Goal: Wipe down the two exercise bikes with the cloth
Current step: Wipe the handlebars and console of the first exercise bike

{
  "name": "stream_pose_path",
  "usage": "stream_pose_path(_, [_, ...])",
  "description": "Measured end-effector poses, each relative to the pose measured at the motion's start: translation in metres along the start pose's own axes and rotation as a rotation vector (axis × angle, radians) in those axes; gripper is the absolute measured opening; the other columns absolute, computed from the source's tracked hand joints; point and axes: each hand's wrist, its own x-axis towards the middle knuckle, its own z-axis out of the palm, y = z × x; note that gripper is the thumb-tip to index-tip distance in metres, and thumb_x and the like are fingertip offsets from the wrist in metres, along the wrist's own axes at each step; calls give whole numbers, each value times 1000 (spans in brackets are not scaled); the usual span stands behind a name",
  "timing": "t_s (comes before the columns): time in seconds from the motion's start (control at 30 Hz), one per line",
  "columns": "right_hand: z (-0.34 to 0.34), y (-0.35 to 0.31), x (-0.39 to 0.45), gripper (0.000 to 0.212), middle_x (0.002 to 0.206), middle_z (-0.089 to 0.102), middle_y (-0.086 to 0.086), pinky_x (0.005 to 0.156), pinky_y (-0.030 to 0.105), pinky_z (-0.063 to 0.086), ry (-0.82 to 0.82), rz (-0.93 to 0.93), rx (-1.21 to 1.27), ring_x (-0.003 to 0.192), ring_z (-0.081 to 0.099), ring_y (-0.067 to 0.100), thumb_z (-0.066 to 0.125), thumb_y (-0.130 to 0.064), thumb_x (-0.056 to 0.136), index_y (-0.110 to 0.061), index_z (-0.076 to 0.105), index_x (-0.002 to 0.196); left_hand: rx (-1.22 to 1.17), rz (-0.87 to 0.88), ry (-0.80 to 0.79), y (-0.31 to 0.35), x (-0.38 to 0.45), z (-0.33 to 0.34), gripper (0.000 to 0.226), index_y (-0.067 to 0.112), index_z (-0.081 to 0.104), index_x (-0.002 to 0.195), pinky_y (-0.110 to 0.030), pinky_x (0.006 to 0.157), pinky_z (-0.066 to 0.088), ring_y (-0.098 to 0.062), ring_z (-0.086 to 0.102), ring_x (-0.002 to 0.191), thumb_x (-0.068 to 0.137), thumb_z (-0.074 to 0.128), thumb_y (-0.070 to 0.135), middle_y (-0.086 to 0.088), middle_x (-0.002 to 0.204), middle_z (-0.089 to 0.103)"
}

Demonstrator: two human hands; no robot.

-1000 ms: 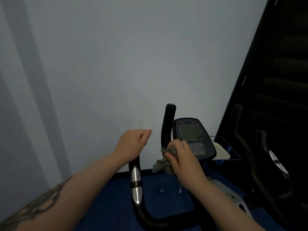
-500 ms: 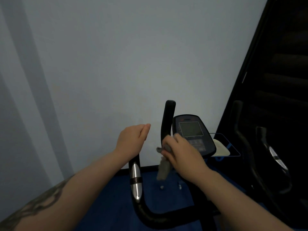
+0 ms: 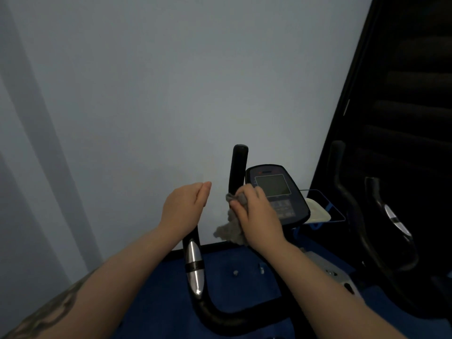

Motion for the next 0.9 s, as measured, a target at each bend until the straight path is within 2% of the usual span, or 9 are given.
stream_pose_path(0.1, [3, 2, -13, 12, 107, 42, -10, 70, 28, 43, 44, 48, 68, 93, 51, 9, 52, -34, 98, -35, 45, 107, -1, -4, 14, -1, 1, 1, 50, 14, 42, 57, -38, 58, 40, -20, 48, 54, 102, 39, 34, -3, 55, 49])
stream_pose_path(0.2, [-7, 12, -33, 54, 132, 30, -14, 91, 26, 44, -110, 27, 79, 117, 42, 5, 57, -45, 93, -44, 28, 139, 18, -24, 39, -1, 1, 4, 50, 15, 40, 56, -39, 56, 40, -18, 44, 51, 102, 38, 34, -1, 53, 45])
stream_pose_path(0.3, [-15, 17, -42, 82, 140, 25, -23, 99, 11, 33, -232, 3, 109, 122, 34, -11, 65, -44, 89, -57, 4, 143, 31, -37, 54, 0, 0, 5, 51, 16, 36, 55, -38, 55, 37, -17, 41, 50, 103, 38, 34, 0, 52, 42])
stream_pose_path(0.37, [-17, 16, -40, 70, 130, 41, -25, 91, 1, 34, -195, 26, 156, 113, 43, -15, 68, -40, 88, -60, 15, 129, 29, -31, 63, 0, -1, 6, 51, 18, 33, 54, -38, 54, 37, -18, 41, 50, 103, 39, 33, 1, 51, 41])
stream_pose_path(0.43, [-17, 12, -27, 48, 112, 54, -20, 79, 6, 43, -107, 51, 170, 97, 54, -10, 68, -38, 88, -52, 28, 113, 42, -33, 59, 1, -1, 5, 51, 18, 33, 55, -38, 53, 36, -17, 41, 50, 103, 39, 33, 1, 51, 41])
stream_pose_path(0.53, [-12, 4, -9, 33, 109, 48, -14, 74, 20, 49, 41, 39, 152, 90, 54, -2, 68, -33, 88, -38, 40, 105, 53, -43, 38, 2, 0, 3, 50, 18, 34, 55, -35, 53, 31, -14, 40, 49, 103, 39, 33, 1, 51, 42])
stream_pose_path(0.63, [-2, -1, -19, 26, 107, 36, -11, 67, 12, 42, 66, -6, 6, 85, 49, 1, 68, -32, 89, -34, 49, 106, 36, -43, 28, 2, 1, 3, 51, 18, 34, 55, -38, 54, 37, -16, 42, 50, 103, 39, 33, 0, 52, 42])
stream_pose_path(0.7, [1, -2, -25, 24, 103, 35, -10, 67, 15, 40, 52, -63, -85, 83, 46, 4, 67, -31, 89, -31, 54, 110, 30, -37, 34, 1, 0, 4, 51, 18, 34, 54, -38, 54, 37, -16, 42, 50, 103, 39, 34, 0, 51, 42])
stream_pose_path(0.9, [-1, -15, 11, 15, 95, 43, -9, 64, 21, 44, 90, 57, 71, 76, 51, 3, 68, -35, 88, -29, 57, 97, -8, -46, -9, 3, -1, 0, 50, 20, 37, 55, -38, 56, 38, -17, 45, 53, 103, 39, 33, 1, 53, 45])
